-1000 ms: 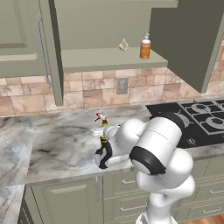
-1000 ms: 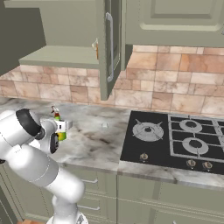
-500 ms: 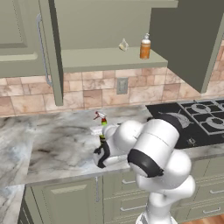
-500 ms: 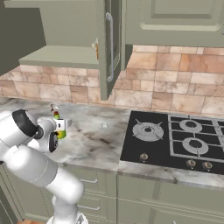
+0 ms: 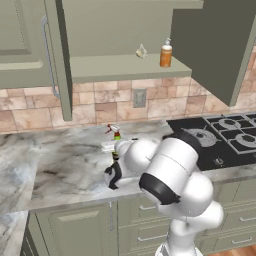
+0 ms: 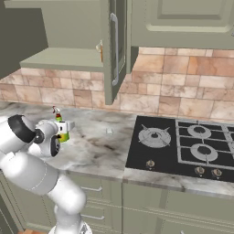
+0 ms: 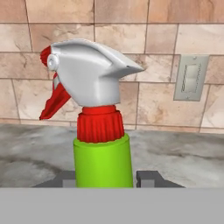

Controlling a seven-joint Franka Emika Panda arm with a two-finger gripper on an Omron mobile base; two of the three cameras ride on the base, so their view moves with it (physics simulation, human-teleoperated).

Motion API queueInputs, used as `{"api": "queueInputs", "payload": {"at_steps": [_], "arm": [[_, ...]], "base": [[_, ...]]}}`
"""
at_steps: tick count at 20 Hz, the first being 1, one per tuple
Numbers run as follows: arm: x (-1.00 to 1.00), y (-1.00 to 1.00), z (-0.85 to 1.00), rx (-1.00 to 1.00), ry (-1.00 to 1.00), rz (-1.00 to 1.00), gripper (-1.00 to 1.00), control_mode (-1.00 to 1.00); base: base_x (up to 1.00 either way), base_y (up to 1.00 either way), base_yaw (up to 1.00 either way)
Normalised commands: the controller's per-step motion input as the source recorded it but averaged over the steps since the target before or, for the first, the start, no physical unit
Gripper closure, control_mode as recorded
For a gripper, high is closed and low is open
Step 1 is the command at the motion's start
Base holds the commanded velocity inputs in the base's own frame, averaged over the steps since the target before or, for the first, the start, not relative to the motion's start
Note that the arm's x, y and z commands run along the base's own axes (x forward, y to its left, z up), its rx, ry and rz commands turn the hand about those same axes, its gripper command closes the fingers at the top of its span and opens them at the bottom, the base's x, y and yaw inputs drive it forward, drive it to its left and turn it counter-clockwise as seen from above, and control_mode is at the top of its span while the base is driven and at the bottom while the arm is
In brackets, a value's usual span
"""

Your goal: Pick the soap dispenser and spray from the cabinet and place them on the counter.

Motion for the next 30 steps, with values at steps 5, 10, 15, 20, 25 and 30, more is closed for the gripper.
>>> {"api": "queueInputs", "payload": {"at_steps": [5,10,15,20,25,30], "arm": [[0.00,0.00,0.00,0.00,0.00,0.00,1.00,-1.00],[0.00,0.00,-0.14,0.00,-0.02,0.00,1.00,-1.00],[0.00,0.00,-0.07,0.00,-0.05,0.00,1.00,-1.00],[0.00,-0.01,-0.04,0.00,-0.05,0.00,1.00,-1.00],[0.00,-0.04,0.00,0.01,-0.03,0.00,1.00,-1.00],[0.00,0.00,0.00,0.00,0.00,0.00,-1.00,-1.00]], "base": [[0.00,0.00,0.00],[0.00,0.00,0.00],[0.00,0.00,0.00],[0.00,0.00,0.00],[0.00,0.00,0.00],[0.00,0.00,0.00]]}}
